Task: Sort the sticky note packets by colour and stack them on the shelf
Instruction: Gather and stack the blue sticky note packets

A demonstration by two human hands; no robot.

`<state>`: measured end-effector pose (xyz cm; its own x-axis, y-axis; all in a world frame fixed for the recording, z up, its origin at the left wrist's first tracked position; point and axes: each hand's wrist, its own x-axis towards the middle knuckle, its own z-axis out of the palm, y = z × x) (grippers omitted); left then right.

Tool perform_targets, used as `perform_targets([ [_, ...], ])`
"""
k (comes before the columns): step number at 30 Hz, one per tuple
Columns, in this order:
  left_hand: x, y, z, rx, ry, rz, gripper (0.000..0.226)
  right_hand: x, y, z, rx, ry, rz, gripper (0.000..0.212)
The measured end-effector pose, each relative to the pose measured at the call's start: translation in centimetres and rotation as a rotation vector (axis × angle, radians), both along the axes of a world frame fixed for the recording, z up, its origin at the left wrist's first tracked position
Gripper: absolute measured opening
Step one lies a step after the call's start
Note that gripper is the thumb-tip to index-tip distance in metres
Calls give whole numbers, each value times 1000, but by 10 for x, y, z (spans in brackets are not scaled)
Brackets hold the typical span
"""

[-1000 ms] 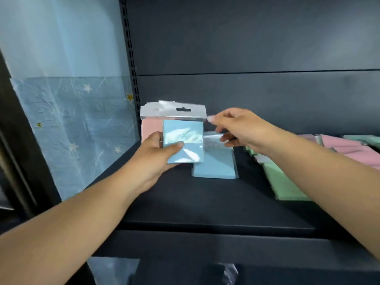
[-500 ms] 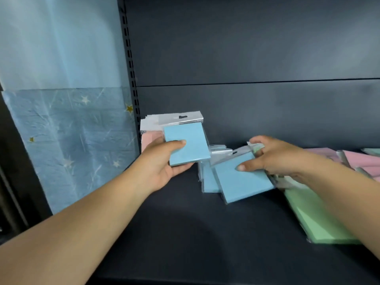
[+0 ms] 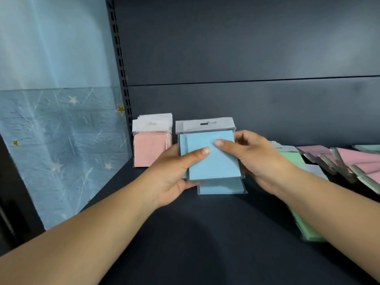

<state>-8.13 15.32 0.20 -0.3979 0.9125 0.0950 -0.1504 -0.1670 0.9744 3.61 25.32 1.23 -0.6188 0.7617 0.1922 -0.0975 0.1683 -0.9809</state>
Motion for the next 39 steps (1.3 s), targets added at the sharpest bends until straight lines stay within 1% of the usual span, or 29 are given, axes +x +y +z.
perform_targets([
  [2, 0, 1, -2, 14, -10, 28, 26, -2, -1, -1, 35, -15, -31, 24],
  [4, -3, 3, -1, 63, -35, 91, 21, -1, 4, 1, -12, -42, -69, 27],
  [5, -5, 4, 1, 89, -54, 143, 18, 2, 9, 2, -26, -87, -91, 29],
  [6, -9, 4, 3, 113, -73, 204, 17, 5, 14, 2, 16, -197, -121, 30],
  [7, -14, 3, 4, 136, -85, 261, 17, 9, 19, -1, 114, -372, -150, 36],
  [8, -19, 2, 6, 156, -91, 309, 18, 12, 24, -4, 219, -554, -160, 51],
  [9, -24, -1, 7, 172, -95, 346, 18, 14, 27, -8, 301, -693, -154, 69],
  [10, -28, -3, 8, 180, -100, 374, 19, 14, 26, -10, 343, -773, -125, 81],
  [11, -31, -6, 9, 183, -106, 393, 20, 13, 24, -11, 366, -803, -89, 88],
  [13, -35, -9, 10, 188, -125, 412, 20, 9, 21, -11, 381, -829, -34, 92],
  [15, -35, -10, 11, 181, -137, 420, 20, 7, 22, -11, 342, -803, -35, 91],
  [17, -35, -11, 11, 166, -149, 426, 19, 9, 25, -10, 291, -786, -44, 84],
  [18, -36, -11, 11, 158, -158, 426, 18, 10, 27, -10, 250, -772, -39, 76],
  [22, -32, -13, 13, 118, -206, 388, 16, 15, 37, -8, 116, -598, -33, 31],
  [26, -29, -12, 10, 94, -198, 354, 35, 25, 39, 0, -27, -346, -37, 8],
  [28, -28, -12, 9, 73, -180, 343, 34, 28, 34, 8, -55, -225, -21, 5],
  [32, -22, -11, 10, 78, -157, 306, 15, 28, 20, 18, -171, -2, 22, 10],
  [34, -17, -10, 11, 100, -166, 249, 11, 23, 12, 15, -146, 9, 69, 14],
  [36, -11, -11, 12, 110, -148, 165, 24, 15, 3, 9, -36, -56, 64, 15],
  [38, -5, -11, 12, 89, -75, 87, 41, 7, 0, 3, 42, -94, 33, 17],
  [39, -3, -11, 11, 83, -33, 59, 41, 5, -1, 1, 69, -107, 18, 18],
])
